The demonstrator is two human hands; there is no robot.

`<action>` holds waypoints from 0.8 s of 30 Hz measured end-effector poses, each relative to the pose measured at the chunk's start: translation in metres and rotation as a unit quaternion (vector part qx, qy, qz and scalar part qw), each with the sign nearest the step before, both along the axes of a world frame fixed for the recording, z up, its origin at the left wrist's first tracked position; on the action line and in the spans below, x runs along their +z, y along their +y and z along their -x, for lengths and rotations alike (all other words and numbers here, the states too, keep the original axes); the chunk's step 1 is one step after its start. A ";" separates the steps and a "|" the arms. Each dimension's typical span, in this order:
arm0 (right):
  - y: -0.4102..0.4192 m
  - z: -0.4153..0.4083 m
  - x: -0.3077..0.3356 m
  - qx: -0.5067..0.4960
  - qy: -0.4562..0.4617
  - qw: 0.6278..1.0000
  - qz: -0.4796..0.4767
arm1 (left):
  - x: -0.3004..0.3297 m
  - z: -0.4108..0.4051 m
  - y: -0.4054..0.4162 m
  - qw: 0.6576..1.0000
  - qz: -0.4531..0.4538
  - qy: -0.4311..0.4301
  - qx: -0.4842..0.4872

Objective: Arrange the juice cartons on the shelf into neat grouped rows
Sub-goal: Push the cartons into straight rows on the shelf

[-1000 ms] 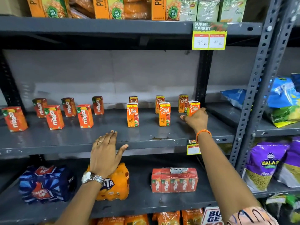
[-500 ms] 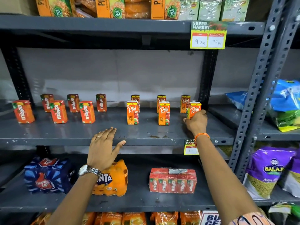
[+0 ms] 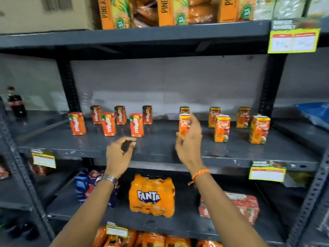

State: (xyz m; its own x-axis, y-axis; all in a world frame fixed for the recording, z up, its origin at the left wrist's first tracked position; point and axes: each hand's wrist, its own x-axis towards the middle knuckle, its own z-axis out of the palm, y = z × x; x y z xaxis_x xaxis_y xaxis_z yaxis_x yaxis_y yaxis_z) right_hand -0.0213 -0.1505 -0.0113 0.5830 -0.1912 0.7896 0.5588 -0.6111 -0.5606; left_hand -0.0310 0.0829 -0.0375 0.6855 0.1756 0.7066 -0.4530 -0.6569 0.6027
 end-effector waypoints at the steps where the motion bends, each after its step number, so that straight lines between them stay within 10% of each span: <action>1: 0.019 -0.006 0.001 0.030 0.041 0.998 0.030 | 0.003 -0.005 0.019 0.999 0.032 0.006 0.023; 7: 0.102 -0.045 0.024 0.094 0.301 0.935 0.160 | 0.029 -0.059 0.115 0.987 0.072 0.122 0.077; 24: 0.141 -0.097 0.015 0.010 0.319 0.944 0.087 | 0.028 -0.147 0.172 0.965 -0.042 0.249 -0.070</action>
State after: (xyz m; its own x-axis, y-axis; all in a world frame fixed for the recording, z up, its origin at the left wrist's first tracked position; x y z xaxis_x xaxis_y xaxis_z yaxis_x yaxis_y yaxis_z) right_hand 0.0761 -0.0091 0.0036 0.9526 -0.0757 0.2947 0.1531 -0.7179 -0.6791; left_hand 0.1157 0.2544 -0.0092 0.9565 0.0140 0.2914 -0.2084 -0.6663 0.7160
